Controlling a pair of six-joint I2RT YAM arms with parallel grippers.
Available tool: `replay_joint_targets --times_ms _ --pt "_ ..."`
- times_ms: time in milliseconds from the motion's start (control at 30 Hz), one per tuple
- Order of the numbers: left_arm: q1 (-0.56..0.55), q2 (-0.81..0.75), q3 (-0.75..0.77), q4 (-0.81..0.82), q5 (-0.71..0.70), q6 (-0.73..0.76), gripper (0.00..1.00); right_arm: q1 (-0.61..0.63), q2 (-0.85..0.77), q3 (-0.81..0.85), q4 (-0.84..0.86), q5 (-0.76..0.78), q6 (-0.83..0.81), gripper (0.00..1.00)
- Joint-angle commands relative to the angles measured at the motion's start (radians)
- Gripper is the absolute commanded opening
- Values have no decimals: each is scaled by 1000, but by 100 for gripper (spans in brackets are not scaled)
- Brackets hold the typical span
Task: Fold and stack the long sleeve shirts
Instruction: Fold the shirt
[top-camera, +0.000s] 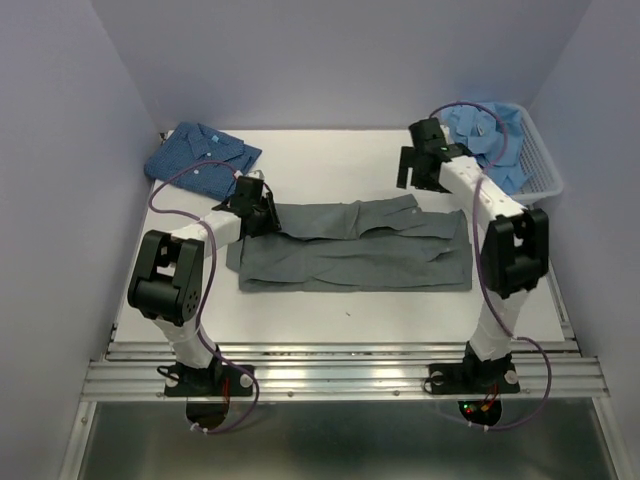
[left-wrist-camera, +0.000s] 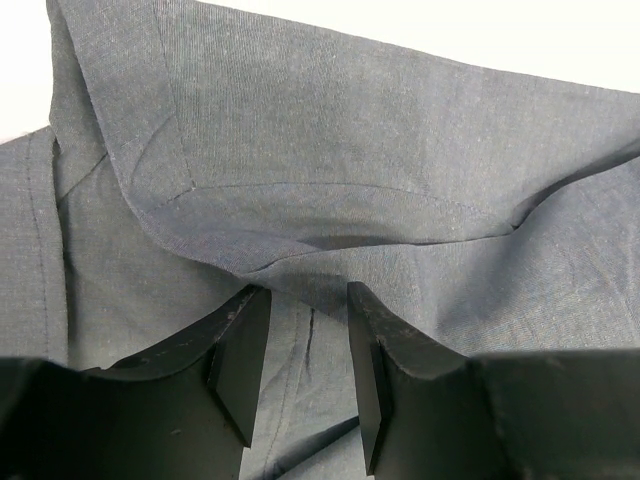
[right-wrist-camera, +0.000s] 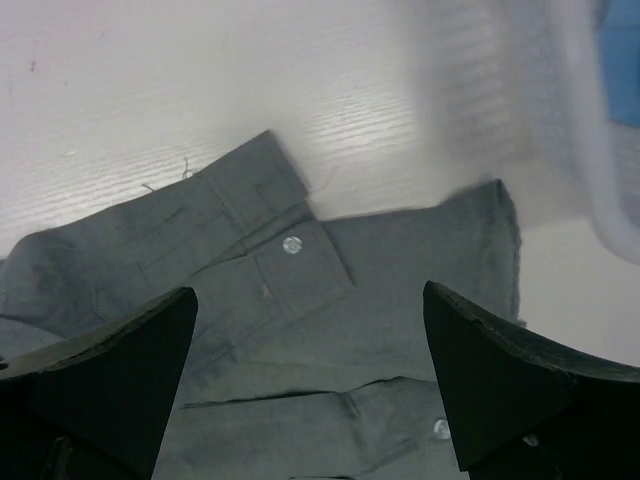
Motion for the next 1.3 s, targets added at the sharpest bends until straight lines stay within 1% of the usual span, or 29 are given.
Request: replay_joint_targets --times_ms 0,67,167,267,500,1000,1200,1267 --pt "3 -41 16 10 -23 -7 47 -107 -194 -227 221 -173 -10 100" --pt "3 -38 13 14 -23 -10 47 -134 -218 -333 218 -193 -10 100" --pt "3 -35 13 13 -24 -12 47 -148 -217 -403 230 -257 -9 100" --pt "3 -32 15 14 -18 -12 47 -157 -212 -442 287 -334 -19 100" --pt "3 -23 13 19 -8 -11 47 -157 -189 -410 382 -457 -44 100" --pt "3 -20 10 20 -11 -35 46 -157 -61 -380 417 -515 -64 100" --pt "3 -14 12 22 -3 -49 46 -157 -44 -398 420 -506 -72 100" --pt "2 -11 10 20 0 -55 46 -157 -44 -400 419 -536 -70 100"
